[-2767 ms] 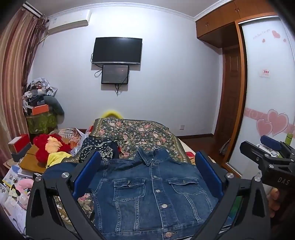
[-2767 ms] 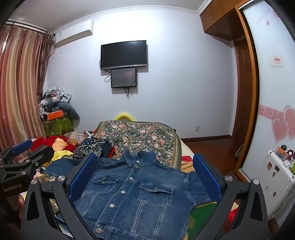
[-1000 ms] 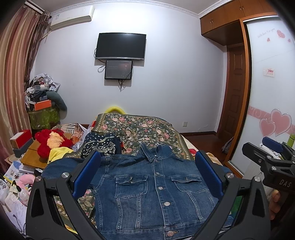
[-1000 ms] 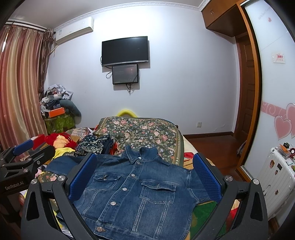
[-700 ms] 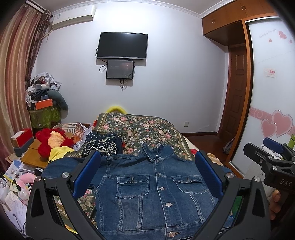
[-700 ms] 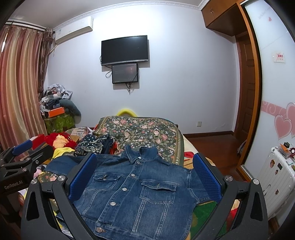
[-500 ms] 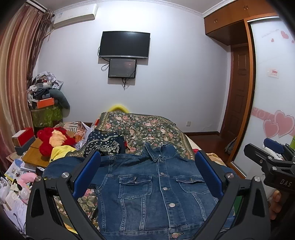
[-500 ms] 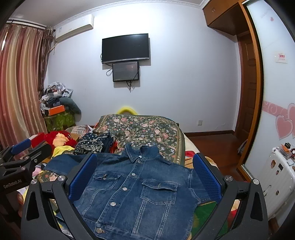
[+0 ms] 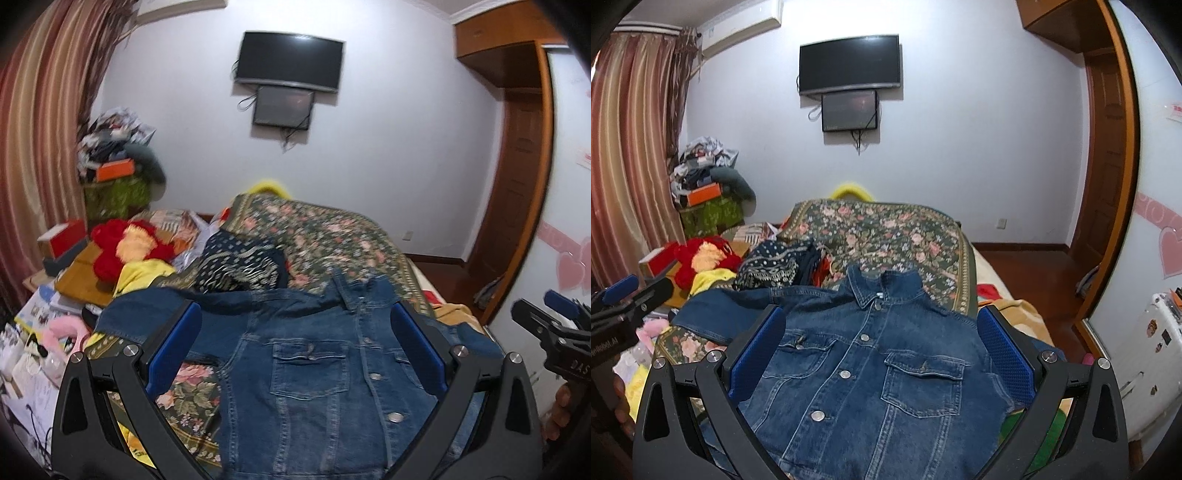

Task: Fold large clothes
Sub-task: 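Grasp the denim sleeve nearest the left gripper with the left gripper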

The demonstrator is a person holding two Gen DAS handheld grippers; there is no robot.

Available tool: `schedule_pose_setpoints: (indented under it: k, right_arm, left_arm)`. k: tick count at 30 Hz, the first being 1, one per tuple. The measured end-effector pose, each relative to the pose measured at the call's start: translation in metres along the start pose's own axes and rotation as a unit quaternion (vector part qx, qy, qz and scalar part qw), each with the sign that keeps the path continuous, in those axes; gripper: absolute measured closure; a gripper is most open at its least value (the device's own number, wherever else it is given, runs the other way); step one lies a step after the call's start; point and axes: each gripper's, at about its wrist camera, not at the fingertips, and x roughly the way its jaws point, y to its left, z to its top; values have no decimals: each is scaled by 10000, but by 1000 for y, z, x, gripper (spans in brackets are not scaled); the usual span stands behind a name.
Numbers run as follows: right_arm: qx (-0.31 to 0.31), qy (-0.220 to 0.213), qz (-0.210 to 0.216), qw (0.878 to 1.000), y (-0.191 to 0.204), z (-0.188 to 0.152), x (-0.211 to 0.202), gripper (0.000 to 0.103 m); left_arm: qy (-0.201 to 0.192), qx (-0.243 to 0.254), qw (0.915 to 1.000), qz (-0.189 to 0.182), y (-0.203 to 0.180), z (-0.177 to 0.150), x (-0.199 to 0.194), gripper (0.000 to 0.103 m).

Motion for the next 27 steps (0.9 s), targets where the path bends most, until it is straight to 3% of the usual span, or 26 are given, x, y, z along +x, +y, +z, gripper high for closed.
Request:
schedule_pose_setpoints:
  k: [8, 14, 18, 21, 24, 26, 27]
  right_arm:
    - [-187, 548, -50, 9983, 8, 0, 56, 0]
    - [-110, 1069, -116, 9941, 8, -7, 100, 0]
    - [32, 1487, -170, 9887, 8, -13, 127, 0]
    - [164, 1737, -104, 9846, 6, -17, 143, 0]
    - [233, 1900, -44, 9815, 4, -21, 156, 0]
    - [278, 1967, -58, 9800, 4, -22, 165, 0]
    - [307, 1996, -56, 9794, 3, -23, 167, 0]
  left_arm:
    - [341, -474, 9961, 656, 61, -3, 58, 0]
    - [578, -885, 9837, 1453, 119, -14, 100, 0]
    - [950, -1421, 9745, 1456, 169, -28, 127, 0]
    - [1324, -1848, 9639, 1387, 209, -42, 147, 0]
    - [1696, -2439, 9480, 1144, 248, -60, 165, 4]
    - [1878, -2967, 9318, 919, 274, -75, 176, 15]
    - [1962, -3226, 9224, 807, 285, -82, 182, 16]
